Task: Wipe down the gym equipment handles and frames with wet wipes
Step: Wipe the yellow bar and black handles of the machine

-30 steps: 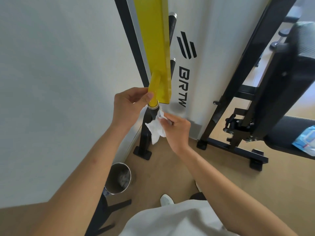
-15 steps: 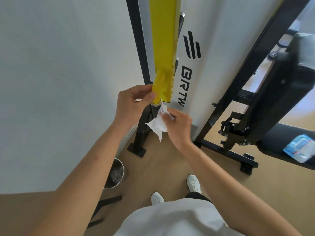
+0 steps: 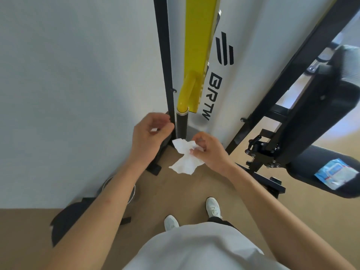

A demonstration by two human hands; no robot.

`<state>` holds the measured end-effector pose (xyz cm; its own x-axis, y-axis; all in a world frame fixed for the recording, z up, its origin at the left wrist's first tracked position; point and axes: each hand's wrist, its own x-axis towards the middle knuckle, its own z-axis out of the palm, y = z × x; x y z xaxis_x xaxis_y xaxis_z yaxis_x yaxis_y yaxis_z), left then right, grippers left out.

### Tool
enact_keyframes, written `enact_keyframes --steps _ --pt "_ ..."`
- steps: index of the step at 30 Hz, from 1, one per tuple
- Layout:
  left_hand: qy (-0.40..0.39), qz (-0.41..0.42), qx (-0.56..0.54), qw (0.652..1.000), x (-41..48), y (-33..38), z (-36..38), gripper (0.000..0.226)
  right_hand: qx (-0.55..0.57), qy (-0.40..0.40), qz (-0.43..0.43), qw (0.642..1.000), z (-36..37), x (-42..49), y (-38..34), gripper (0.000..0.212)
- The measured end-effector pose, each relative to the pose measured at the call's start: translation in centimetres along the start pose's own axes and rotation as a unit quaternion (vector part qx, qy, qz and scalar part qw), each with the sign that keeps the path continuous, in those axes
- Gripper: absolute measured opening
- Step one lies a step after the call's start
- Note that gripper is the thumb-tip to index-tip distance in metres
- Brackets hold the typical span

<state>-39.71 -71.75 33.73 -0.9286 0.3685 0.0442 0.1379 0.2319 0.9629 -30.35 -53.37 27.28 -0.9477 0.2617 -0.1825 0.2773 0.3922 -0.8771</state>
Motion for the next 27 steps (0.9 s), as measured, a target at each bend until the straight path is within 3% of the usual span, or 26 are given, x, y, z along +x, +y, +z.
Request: enact_keyframes --steps 3,5,8,13,18,23,27 --pt "-0.161 0.011 0.069 0.985 -1.8 -1.6 0.4 0.045 0.008 -0.03 -0.034 0.999 -0.5 -1.0 -1.0 0.015" --pt "-0.227 0.001 0.081 0.97 -2.3 -2.6 0.9 0.055 0.011 -0.036 -0.057 0.998 -0.6 -1.4 -1.7 0.011" --pt "-0.198 -0.027 0.073 0.977 -2.6 -3.3 1.5 0.045 -0.005 -0.005 -0.069 0.998 -0.5 -1.4 -2.2 0.01" --pt "-0.171 -0.044 0.042 0.983 -2.8 -3.9 2.6 0.04 0.04 0.048 -0.004 0.998 -0.5 -1.0 -2.7 0.013" --pt "-0.086 -0.079 -0.025 0.993 -2.6 -4.3 3.1 0.022 0.059 0.035 0.01 0.998 -1.5 -0.6 -3.3 0.004" --pt "0.117 -0.161 -0.108 0.974 -1.4 -4.8 3.0 0.007 0.04 0.141 -0.037 0.989 -2.9 1.0 -4.4 0.026" --pt "0.232 -0.164 -0.119 0.951 0.0 -3.9 3.6 0.006 0.056 0.118 -0.064 0.989 -2.8 2.2 -7.0 0.037"
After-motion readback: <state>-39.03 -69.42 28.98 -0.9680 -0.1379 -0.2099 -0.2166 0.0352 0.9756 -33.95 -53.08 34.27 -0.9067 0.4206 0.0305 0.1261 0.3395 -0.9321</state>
